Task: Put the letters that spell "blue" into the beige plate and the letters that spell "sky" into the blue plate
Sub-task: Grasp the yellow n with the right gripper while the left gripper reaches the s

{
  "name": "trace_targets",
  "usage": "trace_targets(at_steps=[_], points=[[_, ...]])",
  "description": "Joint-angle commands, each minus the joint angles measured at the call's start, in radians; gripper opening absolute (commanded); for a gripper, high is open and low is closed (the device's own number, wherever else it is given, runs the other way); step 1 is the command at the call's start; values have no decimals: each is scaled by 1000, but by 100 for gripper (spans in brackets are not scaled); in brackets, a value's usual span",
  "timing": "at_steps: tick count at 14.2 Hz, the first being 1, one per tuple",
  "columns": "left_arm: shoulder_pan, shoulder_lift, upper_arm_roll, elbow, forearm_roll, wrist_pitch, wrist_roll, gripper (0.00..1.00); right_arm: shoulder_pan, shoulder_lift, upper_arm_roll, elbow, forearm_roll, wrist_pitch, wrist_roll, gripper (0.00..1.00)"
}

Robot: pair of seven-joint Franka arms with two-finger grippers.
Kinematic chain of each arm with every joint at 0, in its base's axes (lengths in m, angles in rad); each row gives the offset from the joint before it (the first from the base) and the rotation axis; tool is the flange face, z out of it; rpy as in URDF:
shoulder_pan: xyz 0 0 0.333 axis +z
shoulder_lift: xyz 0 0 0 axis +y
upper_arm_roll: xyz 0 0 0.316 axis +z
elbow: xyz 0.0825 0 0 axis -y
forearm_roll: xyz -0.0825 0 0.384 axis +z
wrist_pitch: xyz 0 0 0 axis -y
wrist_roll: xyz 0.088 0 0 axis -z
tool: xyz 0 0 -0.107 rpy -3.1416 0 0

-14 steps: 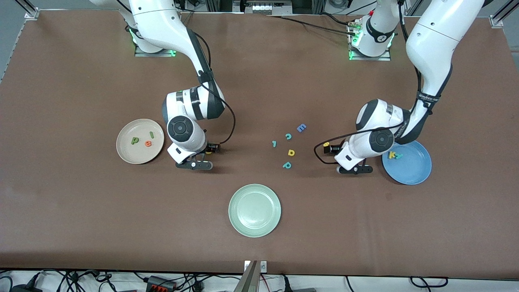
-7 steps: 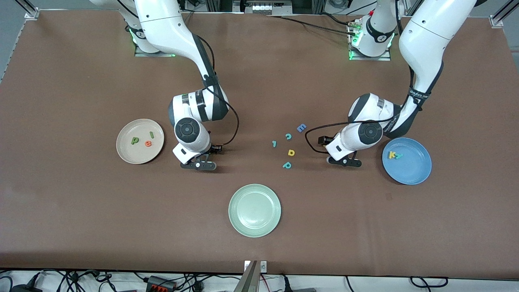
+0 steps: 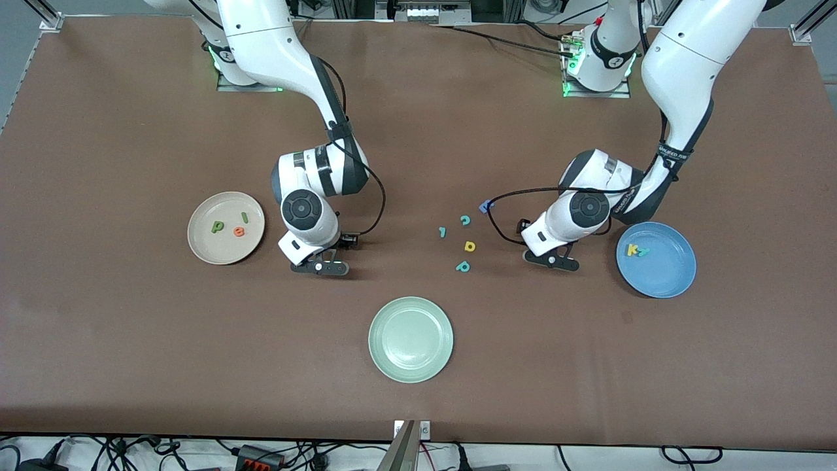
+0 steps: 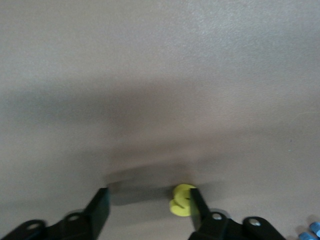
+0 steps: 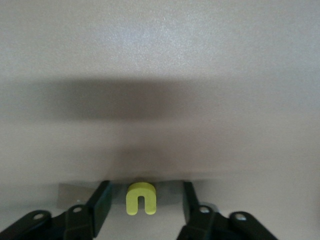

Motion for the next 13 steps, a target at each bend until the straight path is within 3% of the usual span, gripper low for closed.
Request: trace_targets(at_steps=[1, 3, 5, 7, 10, 13], points=[[-2, -5, 2, -16, 32, 18, 15, 52, -2, 14, 4, 10, 16, 12, 12, 28], [0, 2, 4, -10, 34, 18, 16, 49, 0, 13, 4, 10, 16, 10, 10, 15], [-2, 2, 4, -8, 34, 18, 16, 39, 3, 8, 4, 10, 16, 3, 6, 12], [0, 0, 4, -8, 58, 17, 16, 30, 3, -6, 1, 11, 16, 0, 3, 12], [8, -2, 4, -10, 86, 17, 16, 29, -8, -46, -11, 11, 15, -6, -5, 12], [8, -3, 4, -10, 86, 15, 16, 29, -11, -82, -91, 5, 13, -128, -22, 12]])
